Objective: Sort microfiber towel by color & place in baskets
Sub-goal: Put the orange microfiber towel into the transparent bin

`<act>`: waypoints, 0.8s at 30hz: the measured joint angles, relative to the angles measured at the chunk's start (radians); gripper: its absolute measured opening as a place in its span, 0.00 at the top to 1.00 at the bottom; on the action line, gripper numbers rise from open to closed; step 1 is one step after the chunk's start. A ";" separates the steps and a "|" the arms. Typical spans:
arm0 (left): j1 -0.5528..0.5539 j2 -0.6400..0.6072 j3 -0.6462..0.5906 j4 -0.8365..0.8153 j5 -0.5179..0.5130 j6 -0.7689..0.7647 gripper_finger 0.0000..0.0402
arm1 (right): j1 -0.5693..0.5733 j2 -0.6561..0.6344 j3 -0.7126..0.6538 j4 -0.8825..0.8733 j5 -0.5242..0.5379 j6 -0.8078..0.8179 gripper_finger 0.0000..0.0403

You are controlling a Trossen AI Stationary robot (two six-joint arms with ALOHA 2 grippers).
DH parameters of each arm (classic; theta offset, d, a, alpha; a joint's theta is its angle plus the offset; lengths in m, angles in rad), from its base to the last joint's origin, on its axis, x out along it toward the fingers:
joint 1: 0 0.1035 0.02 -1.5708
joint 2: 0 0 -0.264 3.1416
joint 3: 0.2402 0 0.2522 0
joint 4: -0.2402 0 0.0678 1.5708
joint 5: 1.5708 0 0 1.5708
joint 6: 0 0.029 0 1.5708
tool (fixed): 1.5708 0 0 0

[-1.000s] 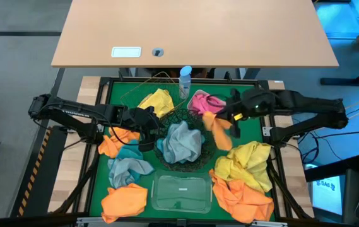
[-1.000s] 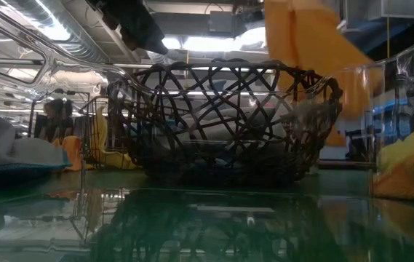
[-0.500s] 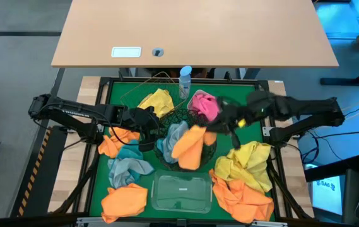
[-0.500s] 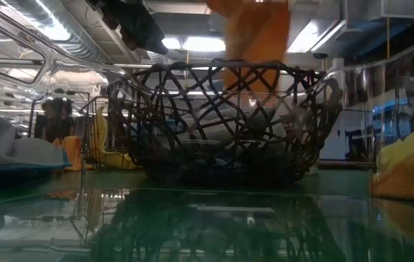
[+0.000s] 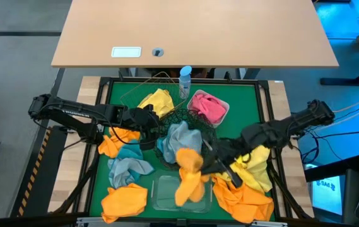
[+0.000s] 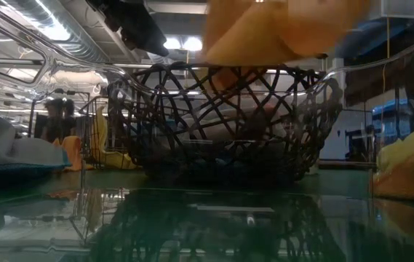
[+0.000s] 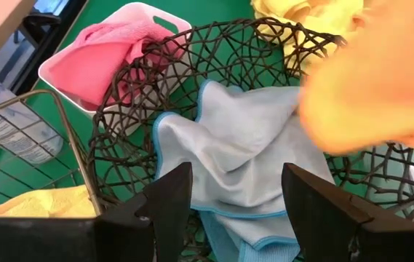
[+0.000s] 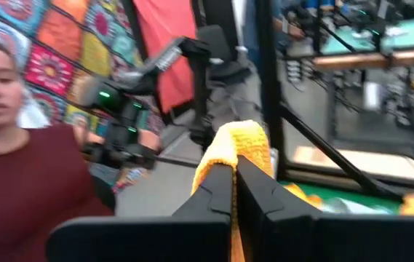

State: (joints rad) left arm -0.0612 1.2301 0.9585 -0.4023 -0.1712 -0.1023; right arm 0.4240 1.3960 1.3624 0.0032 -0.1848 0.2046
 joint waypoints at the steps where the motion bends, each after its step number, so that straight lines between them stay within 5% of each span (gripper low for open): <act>1: 0.000 0.000 0.000 0.000 0.000 0.000 0.49 | 0.011 0.000 0.000 0.017 0.000 0.002 1.00; 11: 0.000 0.000 0.000 0.000 0.000 0.000 0.49 | 0.104 0.000 0.000 0.180 0.000 0.003 1.00; 24: 0.000 0.000 0.000 0.000 0.000 0.000 0.49 | 0.078 0.000 0.000 0.020 0.093 -0.030 1.00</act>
State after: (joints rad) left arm -0.0612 1.2303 0.9585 -0.4023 -0.1715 -0.1024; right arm 0.5018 1.3956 1.3624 0.0237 -0.0915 0.1749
